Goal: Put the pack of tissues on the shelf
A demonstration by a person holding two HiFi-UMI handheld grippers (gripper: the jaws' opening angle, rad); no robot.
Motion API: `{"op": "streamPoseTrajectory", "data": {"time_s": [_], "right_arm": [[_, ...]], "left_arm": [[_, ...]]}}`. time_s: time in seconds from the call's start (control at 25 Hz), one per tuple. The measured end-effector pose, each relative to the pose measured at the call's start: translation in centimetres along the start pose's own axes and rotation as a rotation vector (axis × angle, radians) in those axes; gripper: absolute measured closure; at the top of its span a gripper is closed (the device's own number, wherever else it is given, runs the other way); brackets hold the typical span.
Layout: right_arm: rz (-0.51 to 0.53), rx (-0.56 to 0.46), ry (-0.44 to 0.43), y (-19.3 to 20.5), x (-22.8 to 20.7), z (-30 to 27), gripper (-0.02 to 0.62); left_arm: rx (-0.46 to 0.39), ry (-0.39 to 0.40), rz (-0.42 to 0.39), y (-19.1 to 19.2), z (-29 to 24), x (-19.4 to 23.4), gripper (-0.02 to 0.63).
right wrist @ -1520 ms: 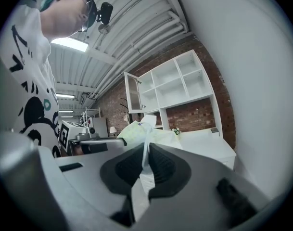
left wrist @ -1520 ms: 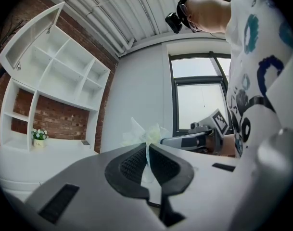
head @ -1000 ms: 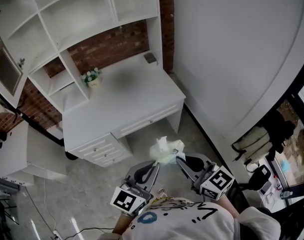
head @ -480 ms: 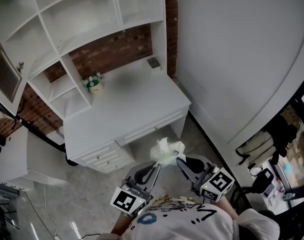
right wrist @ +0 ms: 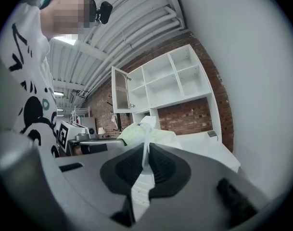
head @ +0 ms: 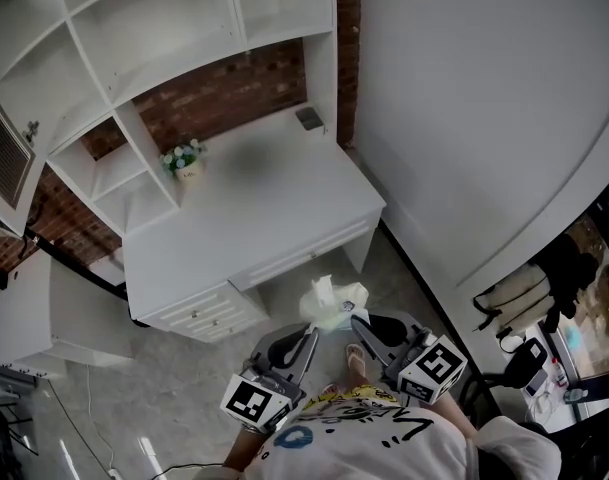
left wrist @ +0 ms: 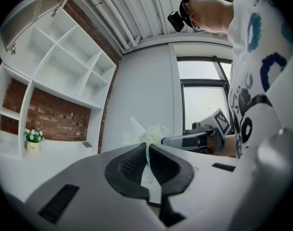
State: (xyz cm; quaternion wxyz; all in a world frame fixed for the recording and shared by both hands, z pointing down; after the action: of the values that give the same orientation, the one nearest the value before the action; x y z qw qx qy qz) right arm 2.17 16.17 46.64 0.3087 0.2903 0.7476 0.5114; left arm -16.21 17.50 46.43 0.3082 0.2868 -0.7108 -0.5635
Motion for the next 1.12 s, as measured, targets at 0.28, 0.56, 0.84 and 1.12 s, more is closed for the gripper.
{"op": "streamPoseTrajectory", "data": {"time_s": [0.28, 0.56, 0.84, 1.12], "right_arm": [[0.009, -0.004, -0.020, -1.3, -3.2, -1.3, 0.558], [0.010, -0.009, -0.025, -2.6, -7.5, -2.2, 0.558], [0.019, -0.019, -0.038, -3.8, -11.5, -3.3, 0.558], [0.022, -0.019, -0.053, -4.9, -14.9, -4.3, 0.558]], "left_arm": [[-0.010, -0.020, -0.003, -1.0, -2.7, 1.8, 0.589], [-0.011, -0.026, -0.010, -2.2, -6.6, 3.6, 0.589], [-0.019, -0.032, -0.016, -3.4, -10.1, 5.3, 0.589], [-0.022, -0.057, -0.017, -4.4, -13.0, 6.8, 0.589]]}}
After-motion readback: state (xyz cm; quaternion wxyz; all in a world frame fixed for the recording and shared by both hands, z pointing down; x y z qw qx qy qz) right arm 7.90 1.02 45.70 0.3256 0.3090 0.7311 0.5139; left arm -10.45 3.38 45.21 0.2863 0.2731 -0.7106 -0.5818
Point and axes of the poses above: the fingertips, and each gripper's own axes: z backward along the fingers, x to its left, y out of its underside, the point moved 8 cm from there along z, backward along the fingers, and after that the axes turned 10 degrees about x, right-handed, at the moved point
